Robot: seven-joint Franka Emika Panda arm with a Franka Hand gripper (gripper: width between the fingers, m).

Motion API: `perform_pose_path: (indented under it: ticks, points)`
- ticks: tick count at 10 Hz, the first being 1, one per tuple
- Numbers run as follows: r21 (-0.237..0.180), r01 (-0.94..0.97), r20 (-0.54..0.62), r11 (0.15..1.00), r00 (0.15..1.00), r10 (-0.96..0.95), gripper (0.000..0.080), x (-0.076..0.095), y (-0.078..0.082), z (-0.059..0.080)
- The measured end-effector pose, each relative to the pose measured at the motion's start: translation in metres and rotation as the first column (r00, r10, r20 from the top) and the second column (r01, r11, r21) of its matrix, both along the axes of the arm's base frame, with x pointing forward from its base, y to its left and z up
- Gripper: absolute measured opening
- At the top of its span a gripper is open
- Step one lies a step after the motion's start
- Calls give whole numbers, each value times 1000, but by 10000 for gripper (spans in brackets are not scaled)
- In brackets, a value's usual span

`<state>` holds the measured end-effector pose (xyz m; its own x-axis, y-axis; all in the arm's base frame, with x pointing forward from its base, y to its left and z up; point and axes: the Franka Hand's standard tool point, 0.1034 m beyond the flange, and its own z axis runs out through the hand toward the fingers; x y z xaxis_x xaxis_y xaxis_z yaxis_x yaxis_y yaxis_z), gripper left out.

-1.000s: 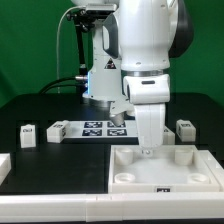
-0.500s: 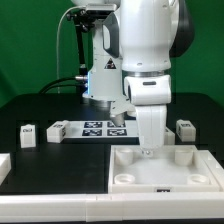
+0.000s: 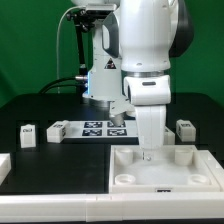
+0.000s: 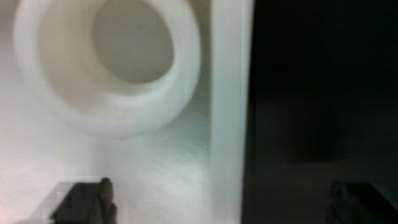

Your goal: Assemble one leg

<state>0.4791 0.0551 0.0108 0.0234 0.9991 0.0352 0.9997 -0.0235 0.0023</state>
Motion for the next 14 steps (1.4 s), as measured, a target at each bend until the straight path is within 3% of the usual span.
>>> perform_pose_path:
  ticks: [3,4,6,8,10,12,14]
  points:
    - [0,1,0,1000,1000,-1,649,0,0,0]
    - [0,33,7,999,999,-33,649,-3,2,6]
    - [2,84,25,996,996,-84,649,-18,11,26]
    - [5,116,54,993,992,-116,649,-21,21,48]
    - [12,184,71,983,980,-184,649,-20,27,61]
    - [10,187,62,982,980,-188,649,-22,25,57]
    - [28,396,46,918,916,-397,649,-22,26,57]
